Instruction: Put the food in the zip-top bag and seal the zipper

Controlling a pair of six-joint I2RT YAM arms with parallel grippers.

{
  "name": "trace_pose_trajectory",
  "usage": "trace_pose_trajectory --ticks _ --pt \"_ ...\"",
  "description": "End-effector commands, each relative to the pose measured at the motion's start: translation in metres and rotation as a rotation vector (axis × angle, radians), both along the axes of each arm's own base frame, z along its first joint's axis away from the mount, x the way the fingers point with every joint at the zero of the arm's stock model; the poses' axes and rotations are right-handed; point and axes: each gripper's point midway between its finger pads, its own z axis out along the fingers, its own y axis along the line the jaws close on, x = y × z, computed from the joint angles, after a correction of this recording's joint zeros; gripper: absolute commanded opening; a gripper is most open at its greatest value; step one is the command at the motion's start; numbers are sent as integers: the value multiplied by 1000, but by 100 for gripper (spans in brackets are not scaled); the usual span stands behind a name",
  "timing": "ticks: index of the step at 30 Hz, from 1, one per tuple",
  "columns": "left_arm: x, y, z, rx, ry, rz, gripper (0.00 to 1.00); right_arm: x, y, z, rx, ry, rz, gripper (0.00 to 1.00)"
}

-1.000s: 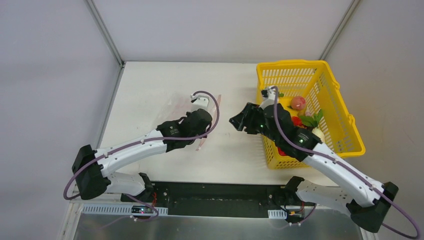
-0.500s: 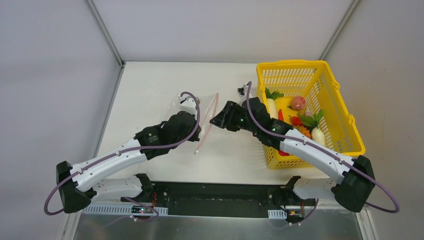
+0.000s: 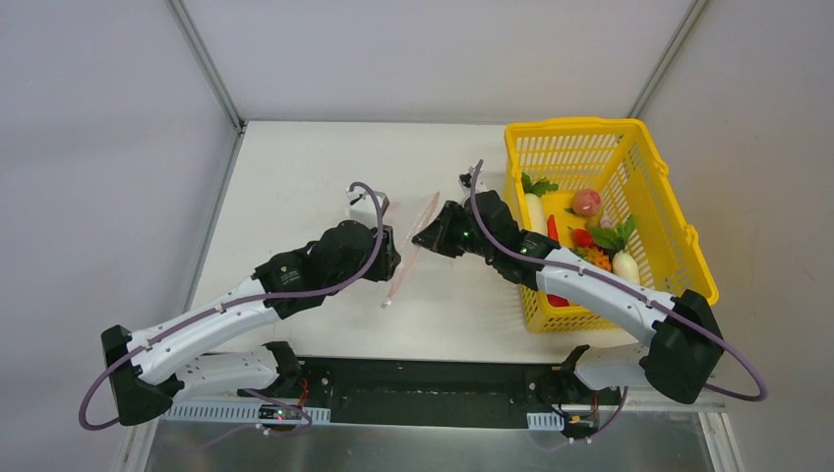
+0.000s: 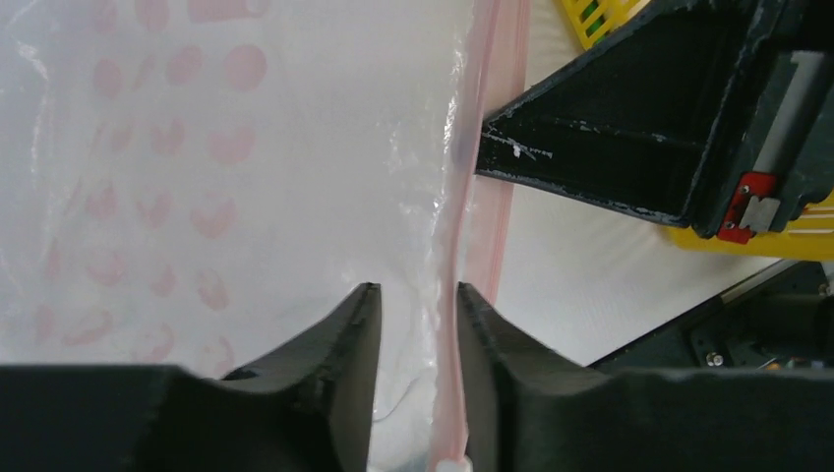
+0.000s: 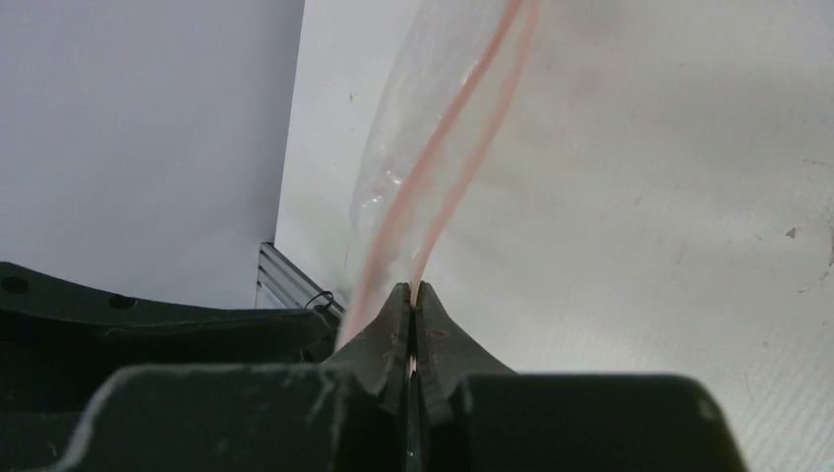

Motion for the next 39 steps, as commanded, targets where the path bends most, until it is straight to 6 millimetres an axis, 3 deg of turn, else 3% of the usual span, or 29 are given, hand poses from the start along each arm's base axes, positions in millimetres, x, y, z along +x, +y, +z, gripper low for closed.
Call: trace_pose_trajectory --ticks 1,4,8,12,20,24,31,39 --pt "-1 3 8 17 -17 -2 44 5 7 21 89 -21 -17 0" --pt "-2 0 6 48 0 -12 56 6 10 28 128 -2 -31 0" --pt "-4 -2 11 102 -23 -6 58 9 7 30 147 17 -80 0" --pt "-3 -3 22 162 -79 15 54 9 6 33 160 23 -94 0" --pt "10 21 30 335 -148 119 49 7 2 34 157 24 -97 0" --pt "10 12 37 288 -170 77 47 7 3 36 161 27 -93 0" --pt "0 -3 32 250 -145 -7 47 9 5 38 164 26 -96 0" --pt "-6 -7 24 240 -129 -40 35 9 7 40 167 29 -88 0"
